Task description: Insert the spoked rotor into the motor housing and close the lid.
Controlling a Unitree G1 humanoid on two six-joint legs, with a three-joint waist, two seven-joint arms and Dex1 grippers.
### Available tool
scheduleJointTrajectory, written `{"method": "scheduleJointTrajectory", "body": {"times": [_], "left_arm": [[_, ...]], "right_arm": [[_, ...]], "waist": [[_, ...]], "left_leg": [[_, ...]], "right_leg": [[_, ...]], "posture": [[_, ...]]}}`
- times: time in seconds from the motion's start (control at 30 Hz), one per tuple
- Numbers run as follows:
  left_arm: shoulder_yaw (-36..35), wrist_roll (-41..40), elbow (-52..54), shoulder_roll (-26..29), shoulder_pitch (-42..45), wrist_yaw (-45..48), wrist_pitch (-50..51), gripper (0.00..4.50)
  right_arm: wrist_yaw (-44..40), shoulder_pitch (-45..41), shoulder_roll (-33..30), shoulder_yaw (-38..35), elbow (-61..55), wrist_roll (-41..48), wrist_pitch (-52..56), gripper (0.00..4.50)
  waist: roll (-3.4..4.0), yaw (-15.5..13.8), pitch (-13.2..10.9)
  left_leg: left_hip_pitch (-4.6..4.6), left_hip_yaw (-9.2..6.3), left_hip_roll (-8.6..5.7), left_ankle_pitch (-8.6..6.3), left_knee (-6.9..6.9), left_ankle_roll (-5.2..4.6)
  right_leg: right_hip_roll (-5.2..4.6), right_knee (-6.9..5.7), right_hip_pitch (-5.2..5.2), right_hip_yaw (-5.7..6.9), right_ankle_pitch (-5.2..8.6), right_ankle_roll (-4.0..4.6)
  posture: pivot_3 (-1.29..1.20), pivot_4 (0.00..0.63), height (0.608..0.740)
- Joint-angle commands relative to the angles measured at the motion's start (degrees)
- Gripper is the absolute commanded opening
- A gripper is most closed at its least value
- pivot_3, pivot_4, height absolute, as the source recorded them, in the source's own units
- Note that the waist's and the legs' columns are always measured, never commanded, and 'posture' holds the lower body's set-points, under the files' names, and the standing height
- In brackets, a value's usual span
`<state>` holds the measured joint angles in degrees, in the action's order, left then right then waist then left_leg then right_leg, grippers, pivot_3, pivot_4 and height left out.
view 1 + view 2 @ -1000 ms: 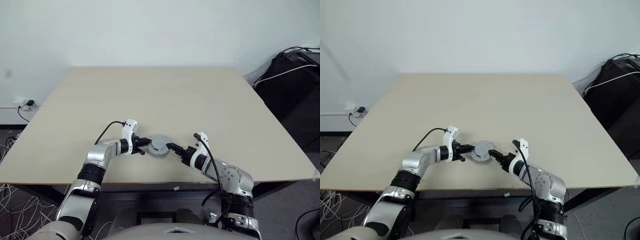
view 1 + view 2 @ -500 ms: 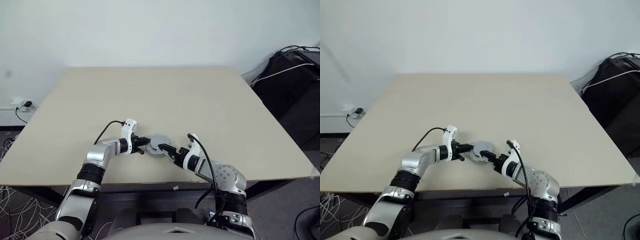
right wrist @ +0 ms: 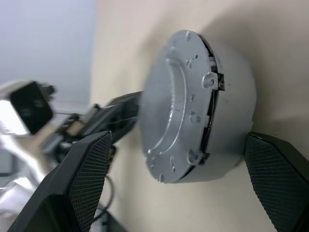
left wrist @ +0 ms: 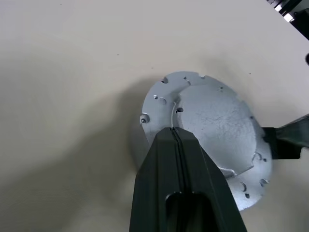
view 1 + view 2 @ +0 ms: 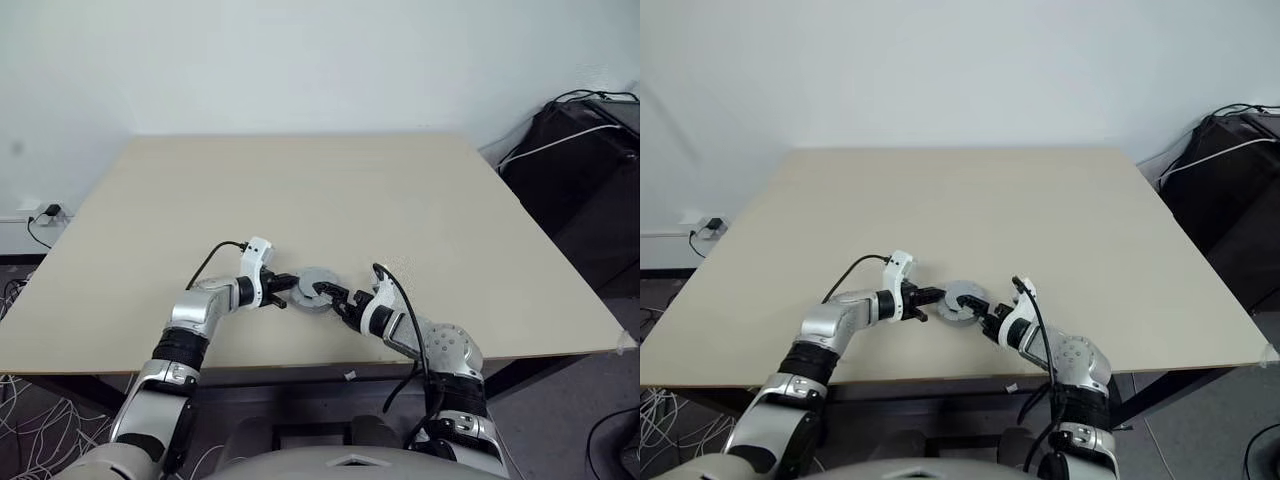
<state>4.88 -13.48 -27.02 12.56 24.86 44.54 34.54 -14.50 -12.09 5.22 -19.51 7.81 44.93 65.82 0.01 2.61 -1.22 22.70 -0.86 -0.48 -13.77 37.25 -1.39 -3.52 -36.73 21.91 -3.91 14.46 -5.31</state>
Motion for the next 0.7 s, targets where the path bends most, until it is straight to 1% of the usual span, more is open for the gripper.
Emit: {"method": "scheduleJointTrajectory", "body": {"times": [0.03, 0.37, 0.57, 0.7], "left_arm": [[2.0, 0.7, 0.1, -0.6, -0.6, 0.3, 0.8, 0.00], [2.1, 0.8, 0.2, -0.5, -0.8, 0.2, 0.6, 0.00], [2.3, 0.9, 0.3, -0.4, -0.9, 0.3, 0.4, 0.00], [2.5, 1.0, 0.4, -0.5, -1.0, 0.3, 0.4, 0.00]], "right_arm": [[-2.7, -0.8, 3.8, 2.2, -4.7, 5.5, 1.7, 4.49], [2.7, -1.1, 3.2, 3.6, -0.2, 0.7, -1.4, 4.49], [3.0, -1.6, 3.4, 2.8, 0.3, 1.8, -2.7, 4.49], [2.9, -1.2, 3.3, 2.6, -0.7, 2.8, -2.1, 3.61]], "waist": [[0.00, 0.0, 0.0], [-0.01, 0.0, 0.0], [-0.01, 0.0, 0.0], [-0.01, 0.0, 0.0]], "left_leg": [[0.04, 0.00, -0.01, 0.00, -0.05, 0.00], [0.11, -0.06, -0.02, -0.03, -0.19, 0.04], [0.10, -0.05, -0.04, -0.03, -0.16, 0.03], [0.12, -0.06, -0.04, -0.03, -0.18, 0.03]], "right_leg": [[0.00, 0.01, 0.05, -0.02, -0.06, 0.04], [0.04, 0.00, 0.16, 0.01, -0.05, 0.03], [0.02, 0.02, 0.12, -0.01, -0.04, 0.04], [0.03, 0.02, 0.15, 0.00, -0.06, 0.02]], "posture": [[0.00, 0.000, 0.740], [0.00, 0.000, 0.740], [0.00, 0.000, 0.740], [0.00, 0.000, 0.740]]}}
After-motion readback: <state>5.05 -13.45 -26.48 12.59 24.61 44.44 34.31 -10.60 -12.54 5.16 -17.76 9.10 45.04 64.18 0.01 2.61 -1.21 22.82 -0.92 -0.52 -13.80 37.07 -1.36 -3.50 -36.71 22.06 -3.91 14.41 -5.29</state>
